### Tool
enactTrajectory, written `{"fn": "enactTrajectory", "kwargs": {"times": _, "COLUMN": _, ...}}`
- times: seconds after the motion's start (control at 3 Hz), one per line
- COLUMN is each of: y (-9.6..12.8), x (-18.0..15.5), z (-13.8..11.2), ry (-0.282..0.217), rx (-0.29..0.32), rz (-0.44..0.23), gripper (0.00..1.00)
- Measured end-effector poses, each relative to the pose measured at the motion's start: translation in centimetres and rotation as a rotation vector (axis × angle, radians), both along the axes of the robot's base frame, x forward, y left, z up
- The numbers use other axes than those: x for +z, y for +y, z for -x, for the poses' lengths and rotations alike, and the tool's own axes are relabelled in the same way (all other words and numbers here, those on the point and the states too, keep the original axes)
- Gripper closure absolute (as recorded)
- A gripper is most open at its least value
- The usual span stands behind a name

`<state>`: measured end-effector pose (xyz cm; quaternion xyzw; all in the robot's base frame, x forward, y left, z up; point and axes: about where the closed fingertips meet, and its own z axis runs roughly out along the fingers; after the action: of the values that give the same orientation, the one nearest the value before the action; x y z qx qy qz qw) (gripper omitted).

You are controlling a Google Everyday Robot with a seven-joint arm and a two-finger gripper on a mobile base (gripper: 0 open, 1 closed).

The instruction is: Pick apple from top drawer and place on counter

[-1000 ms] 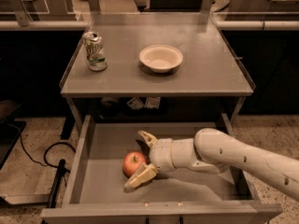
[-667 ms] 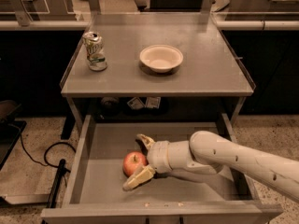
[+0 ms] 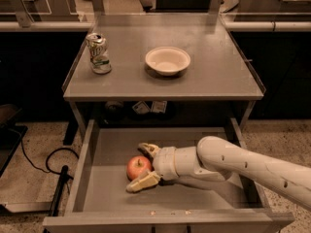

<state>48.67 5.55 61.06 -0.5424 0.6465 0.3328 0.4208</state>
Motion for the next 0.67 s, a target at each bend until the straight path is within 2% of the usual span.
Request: {"fn": "enactTrajectory", "kwargs": {"times": 0.67, "y": 0.0, "x": 0.0, "z": 0.0, "ry": 0.0, "rx": 0.0, "rz": 0.0, "gripper": 0.64}}
